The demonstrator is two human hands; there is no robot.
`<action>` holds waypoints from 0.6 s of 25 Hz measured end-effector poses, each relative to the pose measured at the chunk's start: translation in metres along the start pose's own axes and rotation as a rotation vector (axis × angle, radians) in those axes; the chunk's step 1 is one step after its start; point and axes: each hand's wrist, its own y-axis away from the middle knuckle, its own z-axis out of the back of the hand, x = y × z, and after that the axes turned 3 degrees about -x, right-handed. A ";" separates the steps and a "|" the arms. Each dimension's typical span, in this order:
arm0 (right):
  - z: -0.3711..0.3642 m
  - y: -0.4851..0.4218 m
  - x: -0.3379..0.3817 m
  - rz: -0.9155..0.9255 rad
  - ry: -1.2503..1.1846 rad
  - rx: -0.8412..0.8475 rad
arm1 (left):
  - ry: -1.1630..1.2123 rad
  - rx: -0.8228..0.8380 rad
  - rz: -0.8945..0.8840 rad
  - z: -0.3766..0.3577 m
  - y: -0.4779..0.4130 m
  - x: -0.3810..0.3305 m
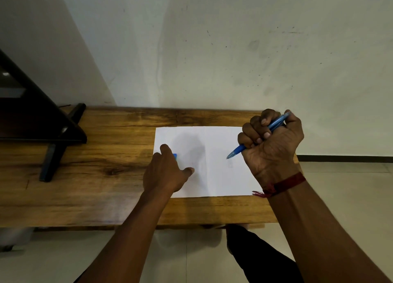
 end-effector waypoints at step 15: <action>-0.007 -0.009 -0.001 0.004 -0.054 0.005 | 0.048 -0.031 -0.004 -0.006 -0.002 -0.001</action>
